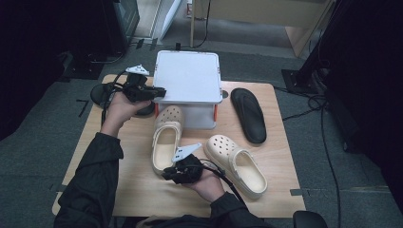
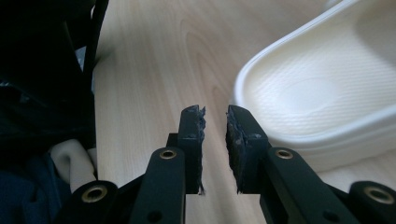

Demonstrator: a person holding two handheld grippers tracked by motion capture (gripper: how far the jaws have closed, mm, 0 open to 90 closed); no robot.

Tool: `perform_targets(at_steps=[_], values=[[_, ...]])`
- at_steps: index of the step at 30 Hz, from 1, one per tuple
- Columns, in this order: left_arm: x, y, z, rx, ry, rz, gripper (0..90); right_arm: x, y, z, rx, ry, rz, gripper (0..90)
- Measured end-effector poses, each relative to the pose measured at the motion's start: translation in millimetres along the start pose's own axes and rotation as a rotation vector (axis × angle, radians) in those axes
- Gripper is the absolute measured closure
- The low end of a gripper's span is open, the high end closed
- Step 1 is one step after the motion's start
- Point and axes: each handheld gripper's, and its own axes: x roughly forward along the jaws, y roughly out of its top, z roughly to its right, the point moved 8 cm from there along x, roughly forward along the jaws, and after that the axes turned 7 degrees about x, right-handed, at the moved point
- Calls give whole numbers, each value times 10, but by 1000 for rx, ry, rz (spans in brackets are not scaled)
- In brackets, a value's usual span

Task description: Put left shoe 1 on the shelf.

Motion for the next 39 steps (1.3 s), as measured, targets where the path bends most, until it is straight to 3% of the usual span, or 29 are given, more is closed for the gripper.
perform_targets(at_steps=[6, 11, 20, 34, 39], values=[[5, 1, 4, 9, 19, -5, 841, 194, -88, -55, -15, 26, -42, 762], [7, -1, 4, 5, 19, -3, 845, 352, -131, 21, -21, -11, -60, 778], [8, -5, -1, -4, 19, 4, 853, 336, -73, 87, -4, -33, -21, 799], [10, -8, 9, -5, 14, 0, 878, 246, -11, 80, -28, -59, 22, 823], [15, -7, 20, -7, 8, 1, 883, 178, 6, 121, -41, -95, 48, 829]])
